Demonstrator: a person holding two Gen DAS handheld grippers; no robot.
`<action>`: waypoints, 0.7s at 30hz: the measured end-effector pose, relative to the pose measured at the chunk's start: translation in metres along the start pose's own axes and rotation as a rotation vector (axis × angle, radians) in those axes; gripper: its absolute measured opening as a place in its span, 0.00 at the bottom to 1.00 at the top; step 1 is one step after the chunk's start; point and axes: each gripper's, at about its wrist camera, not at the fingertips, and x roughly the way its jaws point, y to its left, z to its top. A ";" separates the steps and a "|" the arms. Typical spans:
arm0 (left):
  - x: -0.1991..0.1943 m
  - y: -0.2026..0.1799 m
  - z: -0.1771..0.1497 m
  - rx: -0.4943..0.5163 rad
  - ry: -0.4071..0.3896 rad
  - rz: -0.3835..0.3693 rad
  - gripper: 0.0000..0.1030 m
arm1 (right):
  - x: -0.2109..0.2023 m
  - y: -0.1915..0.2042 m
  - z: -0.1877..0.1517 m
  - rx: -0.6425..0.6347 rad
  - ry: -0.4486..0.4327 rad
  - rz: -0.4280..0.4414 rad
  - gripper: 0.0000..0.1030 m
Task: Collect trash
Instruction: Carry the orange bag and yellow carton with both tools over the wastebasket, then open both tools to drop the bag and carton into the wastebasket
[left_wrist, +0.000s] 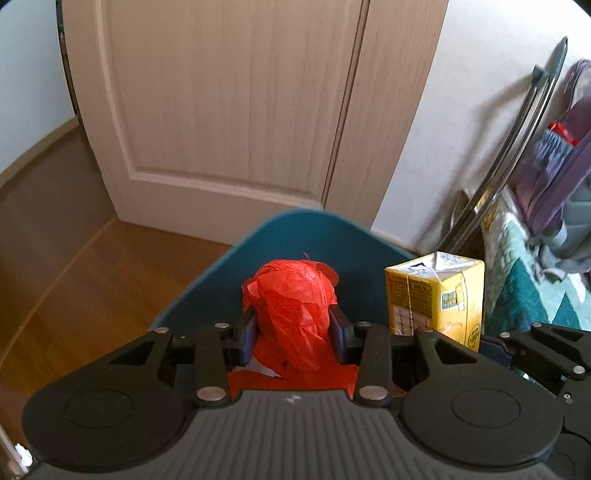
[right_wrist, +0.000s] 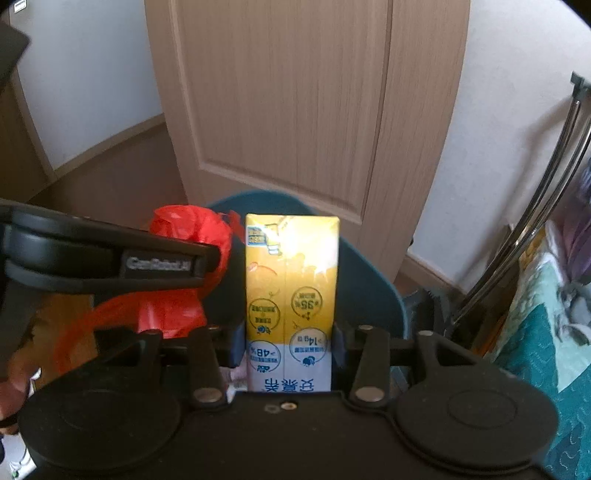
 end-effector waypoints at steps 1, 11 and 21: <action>0.005 -0.001 -0.003 -0.002 0.012 -0.003 0.38 | 0.002 0.000 -0.003 -0.003 0.005 -0.001 0.42; 0.012 -0.006 -0.022 -0.029 0.055 -0.030 0.58 | -0.012 0.008 -0.007 -0.041 0.017 -0.001 0.46; -0.045 -0.021 -0.030 -0.015 -0.007 -0.031 0.68 | -0.071 -0.003 -0.022 -0.007 -0.033 0.034 0.51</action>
